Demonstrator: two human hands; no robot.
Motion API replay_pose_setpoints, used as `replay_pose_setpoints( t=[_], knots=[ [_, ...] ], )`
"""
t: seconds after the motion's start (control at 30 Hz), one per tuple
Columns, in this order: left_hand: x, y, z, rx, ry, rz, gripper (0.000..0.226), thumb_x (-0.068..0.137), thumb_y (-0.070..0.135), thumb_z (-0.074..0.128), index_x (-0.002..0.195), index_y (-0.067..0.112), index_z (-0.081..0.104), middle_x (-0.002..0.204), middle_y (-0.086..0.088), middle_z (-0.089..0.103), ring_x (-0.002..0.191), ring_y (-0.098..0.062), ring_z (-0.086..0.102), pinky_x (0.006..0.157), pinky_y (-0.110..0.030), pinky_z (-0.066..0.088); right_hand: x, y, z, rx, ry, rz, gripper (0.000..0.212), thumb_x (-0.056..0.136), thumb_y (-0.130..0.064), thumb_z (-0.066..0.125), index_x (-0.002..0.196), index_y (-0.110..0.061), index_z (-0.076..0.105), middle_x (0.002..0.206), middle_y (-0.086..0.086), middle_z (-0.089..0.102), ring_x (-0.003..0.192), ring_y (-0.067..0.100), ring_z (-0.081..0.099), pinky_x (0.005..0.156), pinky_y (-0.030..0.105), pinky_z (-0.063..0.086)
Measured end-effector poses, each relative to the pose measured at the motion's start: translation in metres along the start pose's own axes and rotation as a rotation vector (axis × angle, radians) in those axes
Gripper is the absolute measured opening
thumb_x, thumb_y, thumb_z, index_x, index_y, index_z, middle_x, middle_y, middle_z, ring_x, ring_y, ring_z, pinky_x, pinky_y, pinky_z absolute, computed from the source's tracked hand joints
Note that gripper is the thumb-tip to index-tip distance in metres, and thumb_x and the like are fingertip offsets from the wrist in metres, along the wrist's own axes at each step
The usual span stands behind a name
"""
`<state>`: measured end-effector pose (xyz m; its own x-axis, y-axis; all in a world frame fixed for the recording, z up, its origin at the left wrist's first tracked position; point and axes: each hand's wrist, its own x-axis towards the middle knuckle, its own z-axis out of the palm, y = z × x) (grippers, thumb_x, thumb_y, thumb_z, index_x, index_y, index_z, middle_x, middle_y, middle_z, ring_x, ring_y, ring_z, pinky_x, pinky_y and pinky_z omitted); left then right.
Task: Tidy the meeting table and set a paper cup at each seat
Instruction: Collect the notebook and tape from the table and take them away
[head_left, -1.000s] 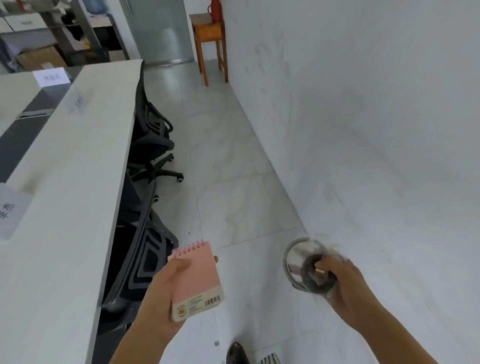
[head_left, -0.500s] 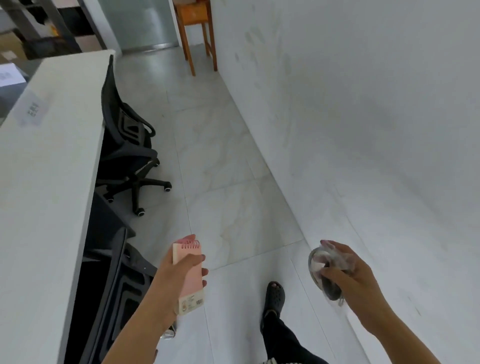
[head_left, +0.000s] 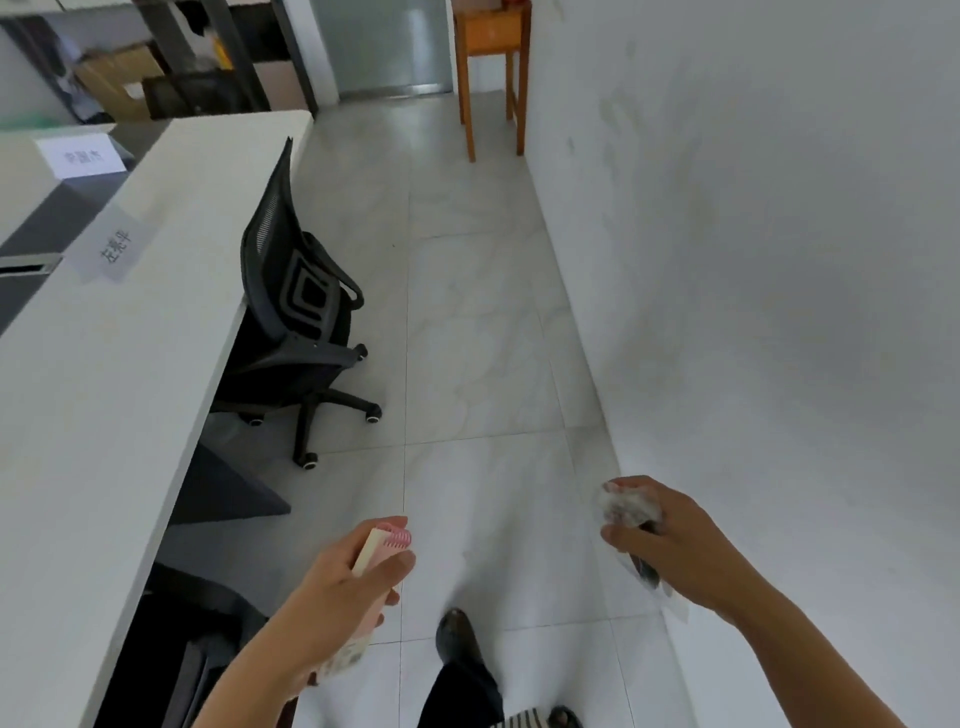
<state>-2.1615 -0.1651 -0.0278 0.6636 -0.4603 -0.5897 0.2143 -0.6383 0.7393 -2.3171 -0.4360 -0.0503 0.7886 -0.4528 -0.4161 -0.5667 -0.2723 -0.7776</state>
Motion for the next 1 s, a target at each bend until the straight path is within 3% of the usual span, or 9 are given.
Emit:
replay_pose_setpoints(
  t=[0.13, 0.27, 0.4, 0.5, 0.77, 0.93, 1.0],
  knots=[
    [0.076, 0.020, -0.042, -0.014, 0.038, -0.037, 0.020, 0.093, 0.027, 0.058, 0.111, 0.035, 0.057, 0.103, -0.006, 0.067, 0.086, -0.024, 0.068, 0.068, -0.028, 0.056, 0.091, -0.018, -0.014, -0.029, -0.063, 0.031, 0.031, 0.084, -0.026, 0.071, 0.108, -0.040, 0.056, 0.077, -0.014, 0.066, 0.058, -0.014, 0.061, 0.067, 0.018, 0.044],
    [0.167, 0.058, -0.090, -0.064, 0.095, -0.053, 0.020, 0.092, 0.026, 0.059, 0.112, 0.028, 0.059, 0.100, -0.011, 0.066, 0.083, -0.026, 0.066, 0.065, -0.031, 0.053, 0.183, -0.050, -0.033, -0.043, -0.044, 0.045, 0.036, 0.084, -0.027, 0.071, 0.117, -0.030, 0.058, 0.059, -0.025, 0.064, 0.048, -0.013, 0.057, 0.058, 0.015, 0.040],
    [0.256, 0.130, -0.142, -0.068, 0.066, -0.001, 0.021, 0.092, 0.027, 0.061, 0.112, 0.027, 0.061, 0.098, -0.012, 0.067, 0.079, -0.024, 0.067, 0.067, -0.033, 0.053, 0.266, -0.110, -0.061, -0.029, 0.011, 0.039, 0.033, 0.085, -0.028, 0.070, 0.114, -0.036, 0.056, 0.067, -0.005, 0.069, 0.054, 0.004, 0.060, 0.058, 0.016, 0.047],
    [0.319, 0.187, -0.168, -0.025, 0.050, 0.061, 0.020, 0.092, 0.027, 0.061, 0.110, 0.033, 0.061, 0.093, -0.008, 0.066, 0.080, -0.023, 0.065, 0.071, -0.035, 0.053, 0.322, -0.146, -0.085, -0.015, 0.015, 0.015, 0.030, 0.087, -0.023, 0.068, 0.106, -0.040, 0.055, 0.055, -0.002, 0.066, 0.050, 0.009, 0.059, 0.054, 0.011, 0.047],
    [0.487, 0.303, -0.183, 0.060, -0.023, 0.077, 0.019, 0.092, 0.034, 0.059, 0.109, 0.041, 0.056, 0.097, -0.004, 0.066, 0.083, -0.020, 0.066, 0.066, -0.026, 0.054, 0.492, -0.168, -0.156, -0.005, 0.033, 0.094, 0.034, 0.085, -0.021, 0.069, 0.113, -0.036, 0.057, 0.056, -0.016, 0.066, 0.053, 0.007, 0.059, 0.056, 0.009, 0.045],
    [0.589, 0.381, -0.193, 0.074, -0.015, 0.028, 0.022, 0.091, 0.033, 0.060, 0.112, 0.037, 0.057, 0.098, -0.003, 0.066, 0.084, -0.022, 0.068, 0.071, -0.031, 0.054, 0.626, -0.196, -0.218, 0.002, 0.008, 0.078, 0.034, 0.086, -0.019, 0.068, 0.116, -0.029, 0.057, 0.055, -0.022, 0.066, 0.047, 0.005, 0.057, 0.053, 0.009, 0.043],
    [0.625, 0.418, -0.202, 0.058, 0.004, 0.041, 0.021, 0.091, 0.030, 0.061, 0.112, 0.033, 0.058, 0.096, -0.005, 0.066, 0.081, -0.022, 0.066, 0.070, -0.032, 0.053, 0.679, -0.218, -0.241, -0.013, 0.021, 0.057, 0.035, 0.085, -0.019, 0.069, 0.117, -0.028, 0.057, 0.062, -0.014, 0.070, 0.052, 0.003, 0.062, 0.054, 0.010, 0.044]
  ],
)
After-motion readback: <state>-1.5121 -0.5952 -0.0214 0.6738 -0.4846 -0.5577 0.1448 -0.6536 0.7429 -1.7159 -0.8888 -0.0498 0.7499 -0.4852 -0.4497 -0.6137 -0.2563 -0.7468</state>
